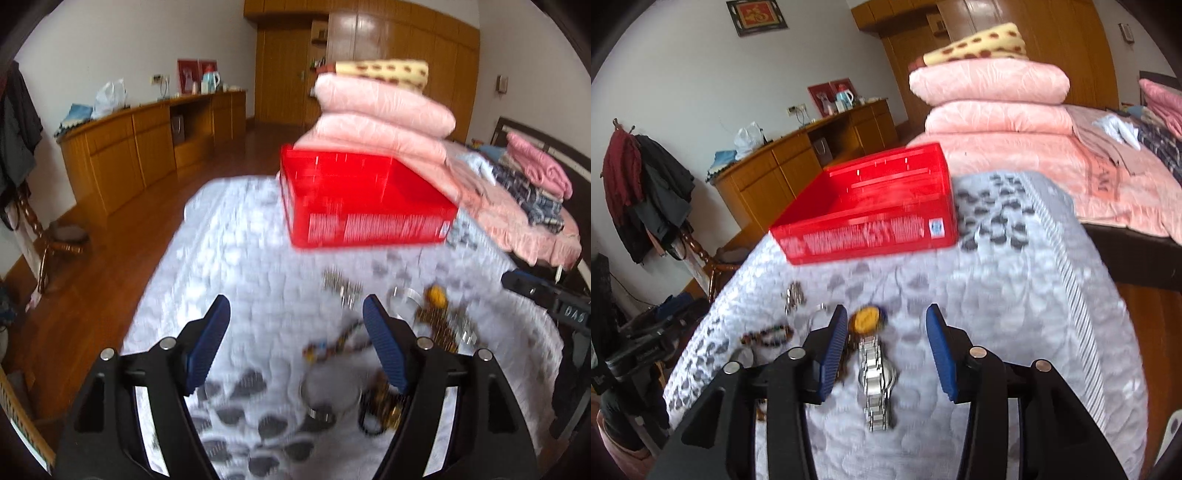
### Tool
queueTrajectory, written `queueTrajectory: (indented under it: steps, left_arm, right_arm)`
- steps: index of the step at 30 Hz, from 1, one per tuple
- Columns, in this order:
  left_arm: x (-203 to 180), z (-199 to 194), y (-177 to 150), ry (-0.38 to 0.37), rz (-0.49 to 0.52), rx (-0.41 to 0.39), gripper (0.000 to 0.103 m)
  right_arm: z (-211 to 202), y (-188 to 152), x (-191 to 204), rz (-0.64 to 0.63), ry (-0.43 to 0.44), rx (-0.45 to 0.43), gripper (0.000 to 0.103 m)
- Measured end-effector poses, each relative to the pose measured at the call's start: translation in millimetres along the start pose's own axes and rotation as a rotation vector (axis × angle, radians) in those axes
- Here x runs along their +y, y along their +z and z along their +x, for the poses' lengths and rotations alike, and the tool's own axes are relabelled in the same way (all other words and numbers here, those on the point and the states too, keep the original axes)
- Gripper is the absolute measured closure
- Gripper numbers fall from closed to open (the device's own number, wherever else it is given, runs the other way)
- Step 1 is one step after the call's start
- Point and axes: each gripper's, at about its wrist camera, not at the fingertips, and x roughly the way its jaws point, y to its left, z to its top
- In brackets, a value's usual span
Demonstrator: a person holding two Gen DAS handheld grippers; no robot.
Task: Organize jewelry
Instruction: 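Grasp the silver bangle with the left tool while the right tool moves to the silver watch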
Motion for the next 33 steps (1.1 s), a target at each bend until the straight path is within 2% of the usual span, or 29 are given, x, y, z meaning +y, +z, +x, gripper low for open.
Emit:
queueTrajectory:
  steps: [2, 9, 19, 22, 28, 30, 33]
  left_arm:
    - [1.9, 7.8, -11.7, -0.012, -0.026, 0.048, 0.031]
    - [-4.5, 20.0, -34.9, -0.020, -0.048, 0.115, 0.031]
    - [-10.7, 39.1, -39.5, -0.003, -0.043, 0.178, 0.032]
    - [-12.6, 40.3, -40.7, -0.017, -0.040, 0.190, 0.039]
    - [-16.2, 35.5, -46.3, -0.024, -0.024, 0.187, 0.047]
    - [-17.2, 34.2, -47.2, -0.039, -0.021, 0.178, 0.057]
    - [-19.3, 34.2, -47.2, -0.039, -0.019, 0.172, 0.058]
  right_arm:
    - [3.3, -7.9, -0.2, 0.000, -0.002, 0.017, 0.059]
    - [10.1, -22.9, 4.5, -0.007, 0.002, 0.052, 0.059]
    - [14.0, -28.5, 6.0, -0.005, 0.018, 0.072, 0.059]
    - [15.5, -28.0, 5.3, -0.004, 0.019, 0.077, 0.059]
    - [19.2, -27.6, 5.9, -0.005, 0.026, 0.087, 0.059]
    - [20.0, -26.9, 8.5, -0.014, 0.029, 0.087, 0.059]
    - [22.5, -25.8, 12.4, -0.033, 0.033, 0.092, 0.059]
